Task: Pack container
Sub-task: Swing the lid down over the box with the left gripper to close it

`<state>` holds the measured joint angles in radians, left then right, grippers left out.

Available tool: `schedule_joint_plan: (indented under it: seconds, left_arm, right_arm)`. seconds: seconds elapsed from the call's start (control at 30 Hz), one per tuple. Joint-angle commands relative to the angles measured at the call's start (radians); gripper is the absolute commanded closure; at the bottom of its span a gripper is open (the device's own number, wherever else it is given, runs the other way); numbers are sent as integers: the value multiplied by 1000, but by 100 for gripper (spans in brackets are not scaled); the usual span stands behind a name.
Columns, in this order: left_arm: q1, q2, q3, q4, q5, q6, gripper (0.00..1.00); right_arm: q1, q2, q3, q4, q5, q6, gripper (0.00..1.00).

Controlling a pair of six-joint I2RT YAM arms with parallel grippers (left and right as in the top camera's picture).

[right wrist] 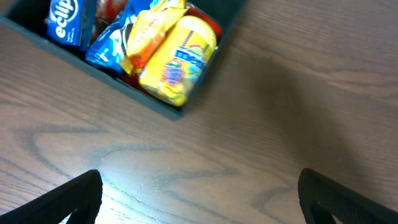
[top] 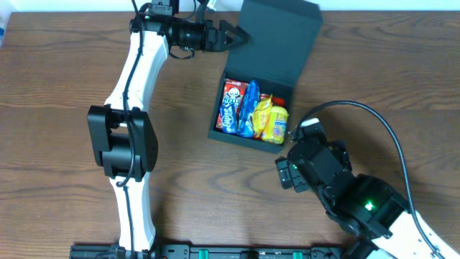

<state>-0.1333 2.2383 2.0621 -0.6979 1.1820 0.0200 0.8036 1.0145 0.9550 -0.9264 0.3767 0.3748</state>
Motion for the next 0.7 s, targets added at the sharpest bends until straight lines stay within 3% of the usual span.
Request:
schedule_joint_plan:
  seconds: [0.0,0.33,0.47,0.67]
  left_arm:
    - [0,-23,24,-16,-7,63,4]
    - [0,-33,24,-100,-11,70,4]
    - [0,-71,24,-195,-16,160,4]
    - [0,-163,24,-338,-148,194,4]
  right_arm:
    - [6,0,0,0,20,14,1]
    - [6,0,0,1,47,15,1]
    - [6,0,0,11,50,14,1]
    - [7,0,0,15,49,26,1]
